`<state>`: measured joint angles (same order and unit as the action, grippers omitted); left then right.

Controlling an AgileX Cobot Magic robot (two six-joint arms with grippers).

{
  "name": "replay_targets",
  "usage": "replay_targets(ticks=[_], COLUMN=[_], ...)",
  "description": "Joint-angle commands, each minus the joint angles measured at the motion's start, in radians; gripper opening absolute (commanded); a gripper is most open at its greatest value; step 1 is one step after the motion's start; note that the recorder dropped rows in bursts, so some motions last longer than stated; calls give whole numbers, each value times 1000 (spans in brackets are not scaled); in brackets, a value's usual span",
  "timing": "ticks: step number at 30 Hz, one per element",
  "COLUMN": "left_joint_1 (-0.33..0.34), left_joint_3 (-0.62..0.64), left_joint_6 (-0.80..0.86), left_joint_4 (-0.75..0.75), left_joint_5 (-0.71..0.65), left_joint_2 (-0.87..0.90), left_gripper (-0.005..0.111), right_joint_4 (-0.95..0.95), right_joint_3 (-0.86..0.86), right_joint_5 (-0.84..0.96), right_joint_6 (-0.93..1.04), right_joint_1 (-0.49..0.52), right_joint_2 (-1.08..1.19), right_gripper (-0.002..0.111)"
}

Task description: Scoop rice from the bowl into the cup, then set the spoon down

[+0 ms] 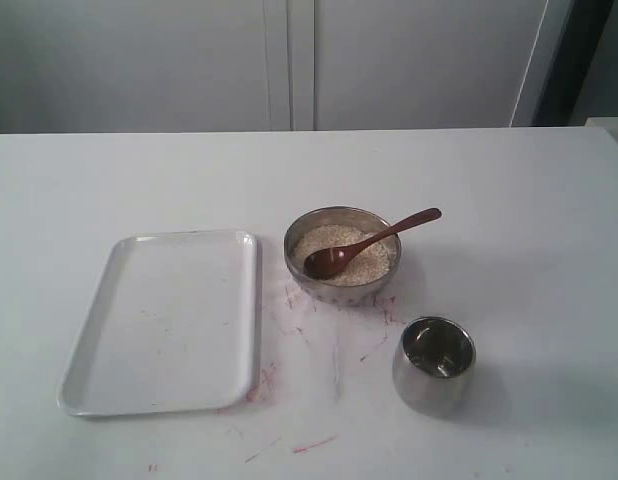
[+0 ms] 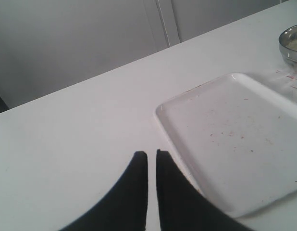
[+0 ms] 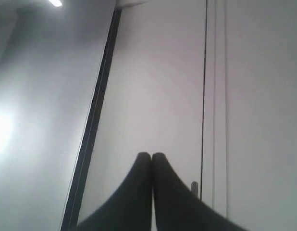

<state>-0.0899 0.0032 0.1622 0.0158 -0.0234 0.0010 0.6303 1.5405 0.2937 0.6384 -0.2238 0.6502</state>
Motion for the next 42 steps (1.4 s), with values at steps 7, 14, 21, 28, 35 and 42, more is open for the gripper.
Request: replay_targets(ticks=[7,14,21,28,35,42], left_joint_1=[-3,-3,-3,-3,-3,-3], left_joint_3=[-3,-3,-3,-3,-3,-3], left_joint_6=[-1,-1,-1,-1,-1,-1], left_joint_4=[-7,-7,-7,-7,-7,-7], left_joint_5=[2,2,2,2,2,2], left_joint_2=[-1,-1,-1,-1,-1,-1], left_gripper=[14,14,14,14,14,14], right_joint_4=[-245,-566,-764,-873,-991,-1185], right_joint_3=[204,205,203,203,138,62], right_joint_5=[137,126,113,132,138,140], right_joint_6=[-36,-278,-406,-442,-449,-585], right_joint_1=[-78,-95,-95,-95,-95,-90], right_joint_2=[325,447,552,638,715,788], right_gripper=[0,0,0,0,0,0])
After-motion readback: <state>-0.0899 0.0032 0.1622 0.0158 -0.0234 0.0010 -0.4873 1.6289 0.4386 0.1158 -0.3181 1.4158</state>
